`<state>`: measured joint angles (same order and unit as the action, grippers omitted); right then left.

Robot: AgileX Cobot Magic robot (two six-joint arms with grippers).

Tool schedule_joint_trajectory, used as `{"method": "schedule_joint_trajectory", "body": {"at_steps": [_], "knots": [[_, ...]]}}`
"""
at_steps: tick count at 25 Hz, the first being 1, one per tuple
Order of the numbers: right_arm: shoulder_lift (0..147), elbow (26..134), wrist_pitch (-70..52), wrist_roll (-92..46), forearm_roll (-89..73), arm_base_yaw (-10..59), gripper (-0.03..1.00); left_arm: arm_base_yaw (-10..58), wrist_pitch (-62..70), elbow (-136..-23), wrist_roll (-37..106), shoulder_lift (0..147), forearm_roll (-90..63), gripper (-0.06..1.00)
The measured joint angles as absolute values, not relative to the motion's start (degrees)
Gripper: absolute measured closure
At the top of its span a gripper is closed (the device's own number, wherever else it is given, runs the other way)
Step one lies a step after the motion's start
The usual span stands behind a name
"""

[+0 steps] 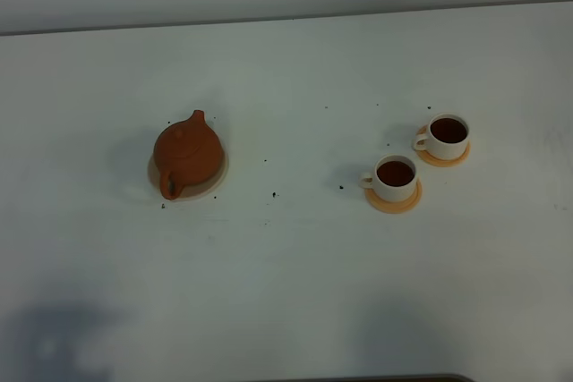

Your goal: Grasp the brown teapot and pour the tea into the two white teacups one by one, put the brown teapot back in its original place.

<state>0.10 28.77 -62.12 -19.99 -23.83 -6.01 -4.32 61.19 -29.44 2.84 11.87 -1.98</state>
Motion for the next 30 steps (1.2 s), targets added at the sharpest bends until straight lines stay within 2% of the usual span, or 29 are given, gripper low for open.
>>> {"method": "schedule_joint_trajectory", "body": {"at_steps": [9, 24, 30], "knots": [[0.1, 28.8, -62.1, -20.0, -23.9, -3.4, 0.73, -9.2, 61.2, -29.4, 2.8, 11.6, -2.0, 0.52], [0.1, 28.8, -62.1, -20.0, -23.9, -3.2, 0.73, -9.1, 61.3, -29.4, 2.8, 5.5, -2.0, 0.52], [0.1, 28.8, -62.1, -20.0, -23.9, -3.2, 0.73, -5.9, 61.3, -29.4, 2.8, 5.5, -2.0, 0.52]]}}
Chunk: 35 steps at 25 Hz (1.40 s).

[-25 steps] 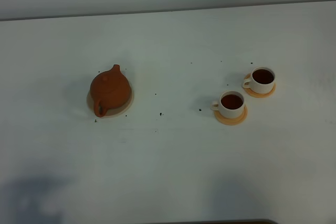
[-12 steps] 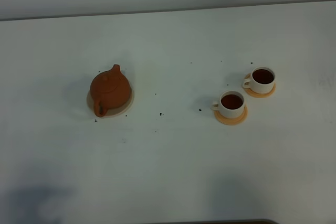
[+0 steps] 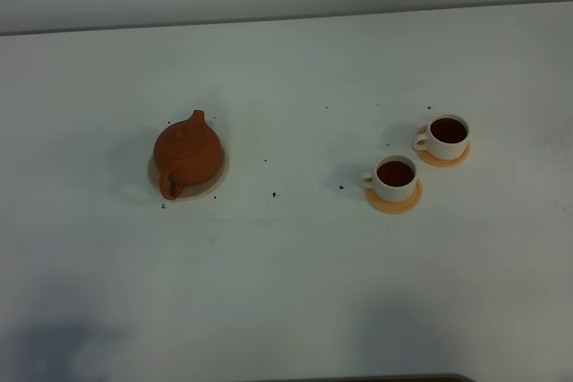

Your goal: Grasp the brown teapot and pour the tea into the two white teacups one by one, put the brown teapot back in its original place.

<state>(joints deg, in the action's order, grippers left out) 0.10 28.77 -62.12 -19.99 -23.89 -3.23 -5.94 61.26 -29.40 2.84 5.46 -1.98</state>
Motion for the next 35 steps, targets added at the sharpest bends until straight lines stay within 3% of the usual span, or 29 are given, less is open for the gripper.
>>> {"method": "schedule_joint_trajectory", "body": {"at_steps": [35], "knots": [[0.1, 28.8, -62.1, -20.0, -23.9, -3.2, 0.73, -1.1, 61.3, -29.4, 2.8, -0.4, -2.0, 0.52]]}}
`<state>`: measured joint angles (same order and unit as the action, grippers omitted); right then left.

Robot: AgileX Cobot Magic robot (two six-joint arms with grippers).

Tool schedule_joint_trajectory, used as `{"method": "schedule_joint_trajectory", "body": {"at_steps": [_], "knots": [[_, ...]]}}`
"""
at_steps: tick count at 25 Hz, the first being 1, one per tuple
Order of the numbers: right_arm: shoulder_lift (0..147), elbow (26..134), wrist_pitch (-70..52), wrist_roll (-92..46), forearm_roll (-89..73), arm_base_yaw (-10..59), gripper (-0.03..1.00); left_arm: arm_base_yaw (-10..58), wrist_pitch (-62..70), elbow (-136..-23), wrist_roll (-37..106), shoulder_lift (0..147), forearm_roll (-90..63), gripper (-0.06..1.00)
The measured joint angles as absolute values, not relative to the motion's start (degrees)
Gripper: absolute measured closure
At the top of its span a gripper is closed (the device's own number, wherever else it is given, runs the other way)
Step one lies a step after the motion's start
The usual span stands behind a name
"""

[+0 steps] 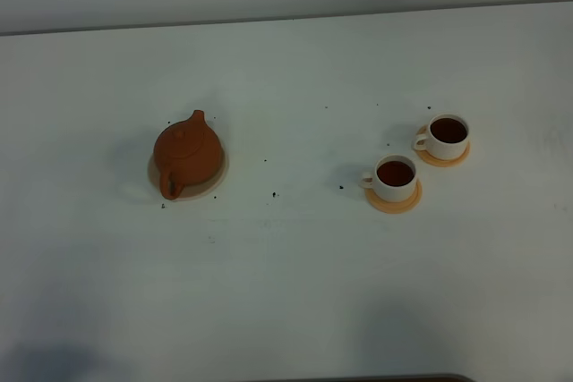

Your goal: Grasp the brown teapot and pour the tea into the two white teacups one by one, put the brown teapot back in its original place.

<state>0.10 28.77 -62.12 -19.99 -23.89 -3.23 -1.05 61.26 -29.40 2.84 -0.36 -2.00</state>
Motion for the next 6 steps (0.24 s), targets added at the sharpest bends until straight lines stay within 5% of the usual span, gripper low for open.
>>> {"method": "schedule_joint_trajectory", "body": {"at_steps": [6], "knots": [[0.1, 28.8, -62.1, -20.0, -23.9, -3.2, 0.73, -3.1, 61.3, -29.4, 2.8, -0.4, -2.0, 0.52]]}}
